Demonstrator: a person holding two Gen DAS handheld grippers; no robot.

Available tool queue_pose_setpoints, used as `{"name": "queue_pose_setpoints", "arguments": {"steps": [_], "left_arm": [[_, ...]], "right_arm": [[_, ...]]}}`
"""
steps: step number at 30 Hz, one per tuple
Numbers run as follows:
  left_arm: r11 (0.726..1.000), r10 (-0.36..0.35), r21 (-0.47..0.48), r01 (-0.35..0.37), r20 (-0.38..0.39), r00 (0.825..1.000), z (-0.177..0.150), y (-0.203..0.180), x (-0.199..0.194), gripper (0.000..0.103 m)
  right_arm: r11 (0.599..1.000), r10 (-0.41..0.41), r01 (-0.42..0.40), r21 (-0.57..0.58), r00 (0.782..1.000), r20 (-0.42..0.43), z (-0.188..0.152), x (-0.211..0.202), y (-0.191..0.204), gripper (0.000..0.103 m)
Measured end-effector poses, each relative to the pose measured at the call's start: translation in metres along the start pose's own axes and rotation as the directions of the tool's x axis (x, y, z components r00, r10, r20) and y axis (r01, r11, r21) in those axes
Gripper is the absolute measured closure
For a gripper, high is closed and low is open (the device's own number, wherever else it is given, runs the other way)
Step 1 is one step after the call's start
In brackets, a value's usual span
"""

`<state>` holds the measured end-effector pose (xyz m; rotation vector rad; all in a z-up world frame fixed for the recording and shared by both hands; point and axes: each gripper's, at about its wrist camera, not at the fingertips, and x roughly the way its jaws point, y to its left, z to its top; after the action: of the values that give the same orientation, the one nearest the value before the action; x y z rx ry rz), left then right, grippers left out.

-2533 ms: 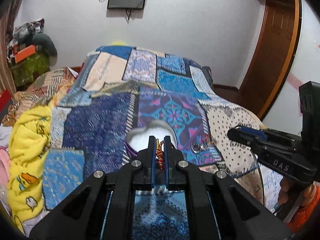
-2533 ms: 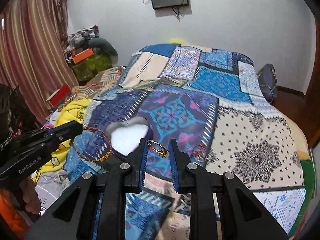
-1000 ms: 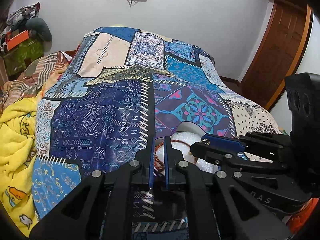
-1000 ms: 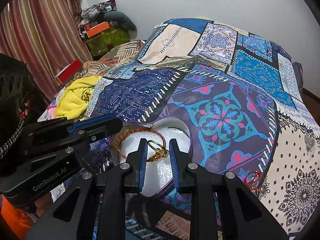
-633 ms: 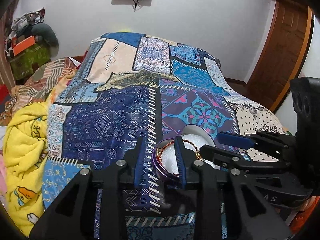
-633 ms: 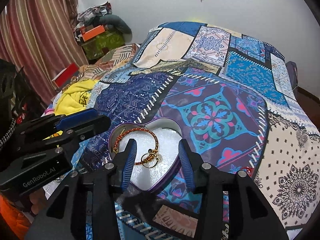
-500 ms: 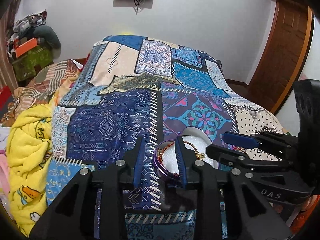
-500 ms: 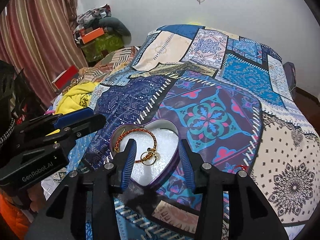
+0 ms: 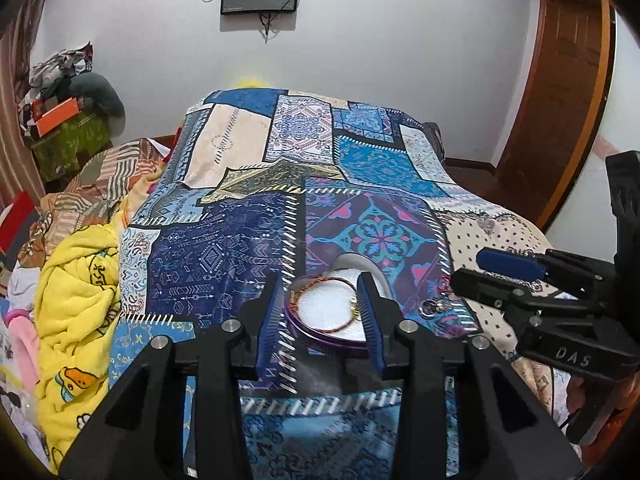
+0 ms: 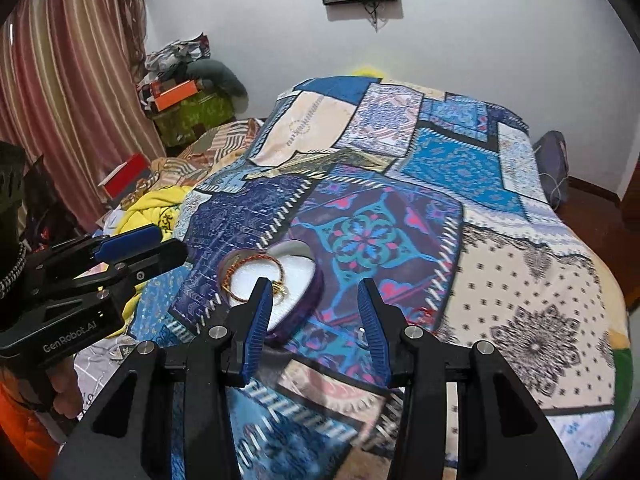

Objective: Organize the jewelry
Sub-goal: 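Move both tools from the tin back to the jewelry pile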

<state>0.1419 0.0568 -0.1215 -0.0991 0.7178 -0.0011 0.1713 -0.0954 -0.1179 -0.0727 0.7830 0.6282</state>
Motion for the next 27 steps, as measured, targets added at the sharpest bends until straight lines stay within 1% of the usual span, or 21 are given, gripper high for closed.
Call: {"name": "queue_pose_setpoints", "arguments": {"steps": [5,13,18,22,27], "left_arm": [[1.0,-0.017,0.015,0.018,-0.025,1.0,-0.006,-0.02,0.0,0.061],[0.996,-0.063,0.052,0.069,-0.109,0.992,-0.022,-0.057,0.02,0.061],[0.991,-0.105,0.065,0.117,-0.167,0.98,-0.031,-0.078,0.041,0.061],[0.986,-0.146,0.052,0.161,-0.222,0.964,-0.038,-0.09,0.064,0.061],[0.984,-0.163,0.03,0.178,-0.273,0.948,-0.044,-0.098,0.09,0.061]], "right_arm": [[0.999,-0.032,0.032,0.027,0.999,0.006,-0.009,-0.014,-0.02,0.063],[0.991,-0.103,0.104,0.087,0.994,-0.022,-0.027,-0.025,-0.063,0.063],[0.985,-0.123,0.128,0.112,0.991,-0.054,-0.04,-0.022,-0.085,0.063],[0.983,-0.126,0.136,0.12,0.988,-0.086,-0.047,-0.015,-0.097,0.063],[0.984,-0.105,0.121,0.129,0.987,-0.126,-0.053,0.002,-0.11,0.063]]}}
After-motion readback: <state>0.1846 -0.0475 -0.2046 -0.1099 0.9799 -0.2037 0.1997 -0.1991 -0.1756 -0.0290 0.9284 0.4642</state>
